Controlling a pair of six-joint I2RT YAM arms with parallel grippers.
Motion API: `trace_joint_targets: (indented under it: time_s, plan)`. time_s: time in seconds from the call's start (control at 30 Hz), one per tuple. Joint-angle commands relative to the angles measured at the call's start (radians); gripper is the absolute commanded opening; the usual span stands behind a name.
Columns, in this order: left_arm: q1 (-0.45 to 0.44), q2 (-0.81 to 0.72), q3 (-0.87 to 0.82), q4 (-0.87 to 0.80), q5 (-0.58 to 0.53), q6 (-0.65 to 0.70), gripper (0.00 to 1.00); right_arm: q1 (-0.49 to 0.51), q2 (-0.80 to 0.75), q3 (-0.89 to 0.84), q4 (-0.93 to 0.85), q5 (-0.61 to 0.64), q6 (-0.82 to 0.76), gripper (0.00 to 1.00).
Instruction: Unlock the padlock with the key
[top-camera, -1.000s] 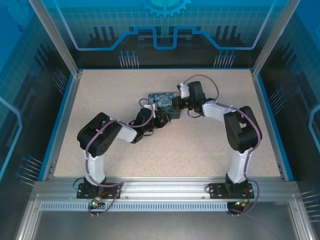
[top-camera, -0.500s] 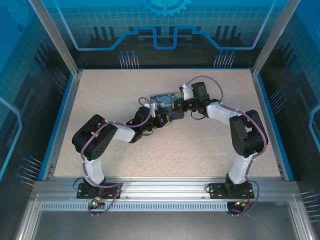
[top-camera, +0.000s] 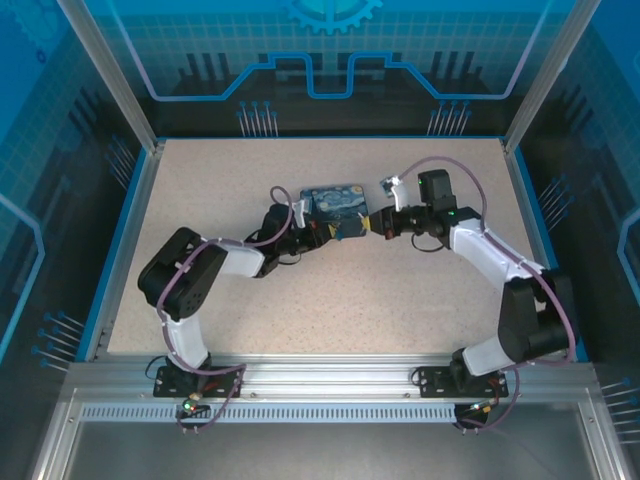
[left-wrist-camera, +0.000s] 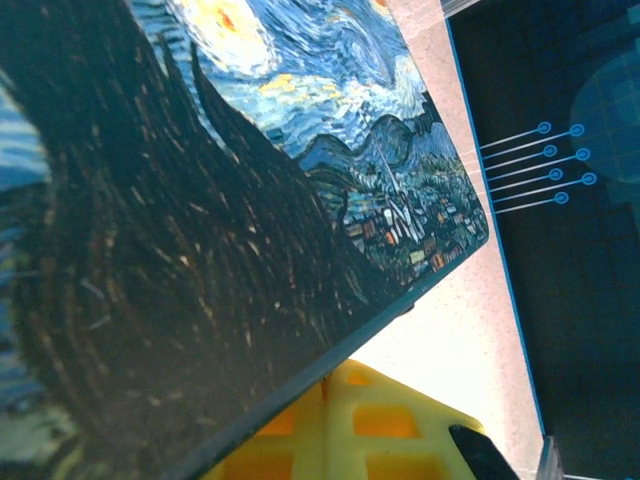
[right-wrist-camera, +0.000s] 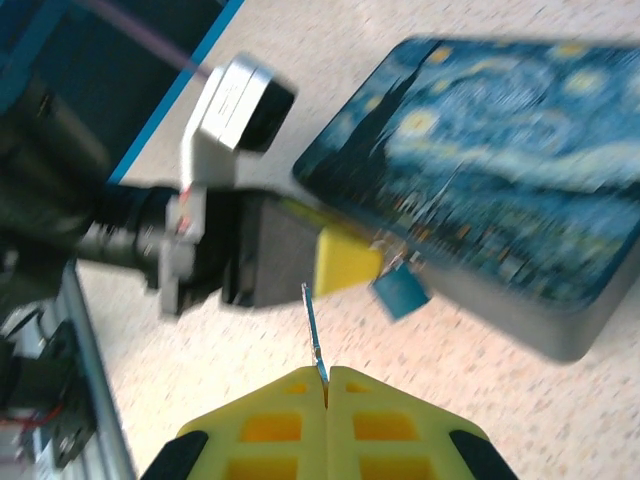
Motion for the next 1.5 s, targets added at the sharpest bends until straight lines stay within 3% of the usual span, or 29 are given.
trace_joint_targets:
  time_s: [0.0,0.33,0.63,1.47]
  plan:
    - [0.024,-0.041,0.040,-0.001,0.087,-0.030,0.00,0.006,-0.040,-0.064,-0.133,-0.114,-0.073,0.00]
    - [0.077,-0.076,0.025,0.029,0.204,-0.058,0.00,0.039,0.061,-0.099,-0.076,-0.187,-0.071,0.00]
    - [0.084,-0.085,-0.001,0.048,0.237,-0.059,0.00,0.059,0.198,-0.048,0.031,-0.186,-0.027,0.00]
    - [0.084,-0.074,-0.023,0.095,0.259,-0.054,0.00,0.050,0.372,0.130,-0.062,-0.153,-0.098,0.00]
